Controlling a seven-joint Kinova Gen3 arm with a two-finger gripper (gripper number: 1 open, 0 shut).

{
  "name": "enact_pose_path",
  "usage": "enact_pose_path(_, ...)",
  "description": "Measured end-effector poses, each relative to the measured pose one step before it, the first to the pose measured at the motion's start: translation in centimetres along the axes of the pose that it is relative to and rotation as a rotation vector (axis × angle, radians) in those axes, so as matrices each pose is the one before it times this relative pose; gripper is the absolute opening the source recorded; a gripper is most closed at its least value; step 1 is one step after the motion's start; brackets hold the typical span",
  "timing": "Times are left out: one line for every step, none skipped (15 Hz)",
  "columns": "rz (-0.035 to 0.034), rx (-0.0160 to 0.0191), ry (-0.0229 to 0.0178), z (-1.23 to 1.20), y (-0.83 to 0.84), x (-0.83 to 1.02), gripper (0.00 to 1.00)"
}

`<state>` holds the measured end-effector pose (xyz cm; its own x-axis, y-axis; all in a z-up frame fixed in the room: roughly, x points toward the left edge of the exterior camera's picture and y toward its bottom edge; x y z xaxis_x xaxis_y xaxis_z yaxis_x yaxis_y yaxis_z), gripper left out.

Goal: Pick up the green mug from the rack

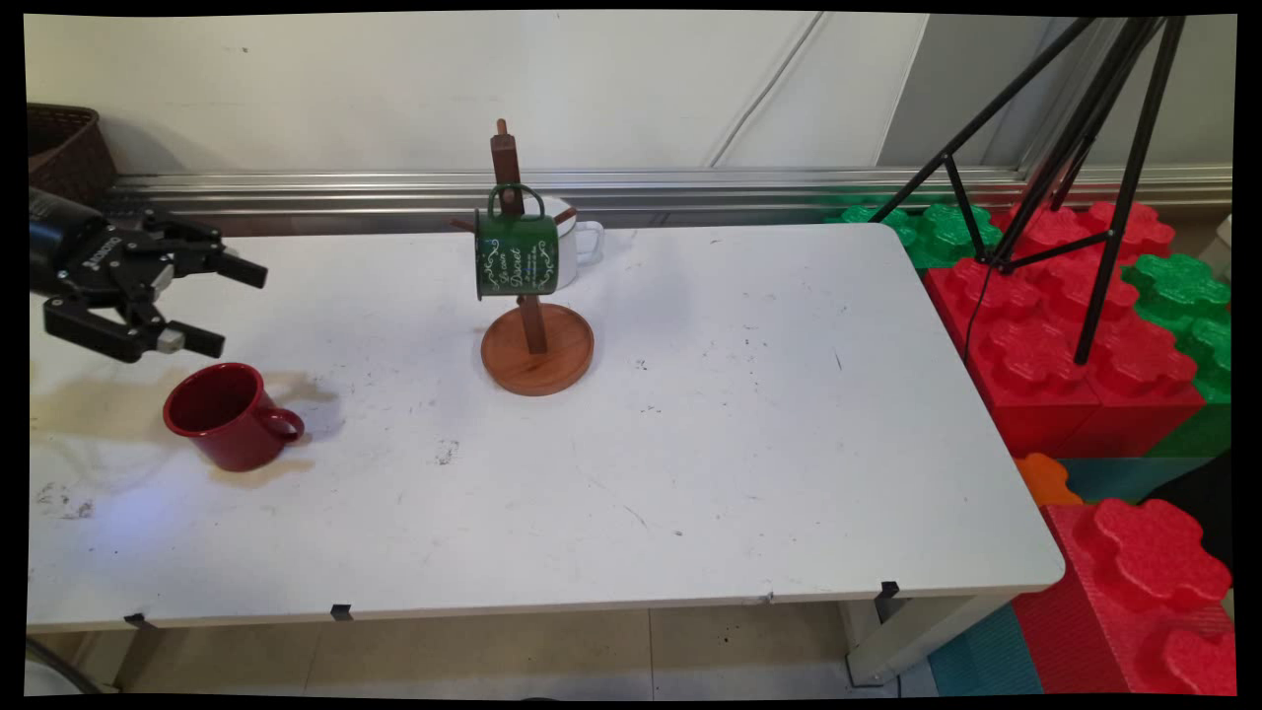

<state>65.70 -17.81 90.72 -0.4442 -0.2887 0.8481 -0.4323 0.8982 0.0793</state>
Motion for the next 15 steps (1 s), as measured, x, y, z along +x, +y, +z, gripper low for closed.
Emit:
enact_pose_path(-0.00526, -0.00052, 0.01103, 0.296, -0.050, 0.138, 1.00)
enact_pose_path(-0.00295, -0.00038, 0.00751, 0.234, -0.055, 0.111, 1.00)
enact_pose_path(-0.00405, -0.00142, 0.01154, 0.395, -0.112, 0.197, 1.00)
enact_pose_path(-0.00208, -0.00115, 0.00739, 0.288, -0.063, 0.131, 1.00)
enact_pose_path(-0.00338, -0.00062, 0.01094, 0.377, -0.071, 0.176, 1.00)
enact_pose_path(-0.00324, -0.00159, 0.01259, 0.529, -0.143, 0.240, 1.00)
enact_pose_path(-0.00438, -0.00067, 0.01437, 0.631, -0.153, 0.256, 1.00)
enact_pose_path(-0.00230, 0.00009, 0.00813, 0.382, -0.080, 0.130, 1.00)
enact_pose_path(-0.00111, -0.00057, 0.00567, 0.330, -0.075, 0.112, 1.00)
enact_pose_path(-0.00150, -0.00121, 0.00845, 0.495, -0.122, 0.165, 1.00)
enact_pose_path(-0.00075, -0.00145, 0.00903, 0.606, -0.145, 0.189, 1.00)
enact_pose_path(-0.00096, -0.00150, 0.00861, 0.612, -0.152, 0.169, 1.00)
enact_pose_path(-0.00155, -0.00133, 0.00696, 0.570, -0.146, 0.113, 1.00)
enact_pose_path(-0.00142, -0.00085, 0.00414, 0.407, -0.103, 0.051, 1.00)
enact_pose_path(-0.00226, -0.00105, 0.00587, 0.615, -0.162, 0.067, 1.00)
